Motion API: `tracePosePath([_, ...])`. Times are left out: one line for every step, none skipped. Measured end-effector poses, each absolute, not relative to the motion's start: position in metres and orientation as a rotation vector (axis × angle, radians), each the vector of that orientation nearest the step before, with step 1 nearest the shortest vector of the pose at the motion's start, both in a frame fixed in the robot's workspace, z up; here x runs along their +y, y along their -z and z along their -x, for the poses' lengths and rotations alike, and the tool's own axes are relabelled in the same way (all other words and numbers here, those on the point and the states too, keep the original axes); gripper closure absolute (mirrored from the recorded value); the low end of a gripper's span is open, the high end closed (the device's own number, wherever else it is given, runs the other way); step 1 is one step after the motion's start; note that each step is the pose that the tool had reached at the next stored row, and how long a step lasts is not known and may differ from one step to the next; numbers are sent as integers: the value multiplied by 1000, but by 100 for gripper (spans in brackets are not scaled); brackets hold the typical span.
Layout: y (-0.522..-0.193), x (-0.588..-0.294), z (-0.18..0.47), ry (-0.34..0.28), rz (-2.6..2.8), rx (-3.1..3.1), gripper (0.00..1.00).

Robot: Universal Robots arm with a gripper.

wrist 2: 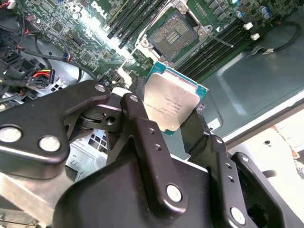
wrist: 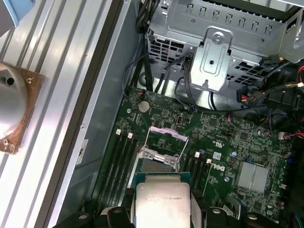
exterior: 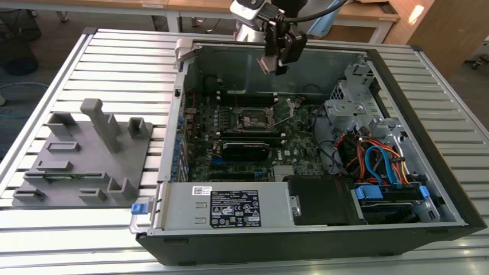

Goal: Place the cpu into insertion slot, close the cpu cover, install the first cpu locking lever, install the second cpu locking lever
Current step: 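Place the cpu into insertion slot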

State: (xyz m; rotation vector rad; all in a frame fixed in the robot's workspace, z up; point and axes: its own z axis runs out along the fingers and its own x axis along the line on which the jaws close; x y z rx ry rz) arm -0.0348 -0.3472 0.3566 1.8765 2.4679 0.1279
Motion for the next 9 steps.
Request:
tracePosePath([-357,-347,35,-128,-1878,2467,46])
tracePosePath([-357,-347,35,-128,-1879,2466,46])
tracePosePath([-357,-347,35,-128,-1879,2466,46])
tracePosePath([-357,-347,35,-128,-1880,2465,46])
tracePosePath([-357,-347,35,-128,-1880,2465,46])
tracePosePath([-357,-347,35,-128,-1880,2465,46])
tracePosePath([-357,-347,35,-128,-1881,2465,46])
tracePosePath([-357,-347,35,-128,-1881,2464,46])
tracePosePath([-357,-347,35,-128,-1883,2463,46])
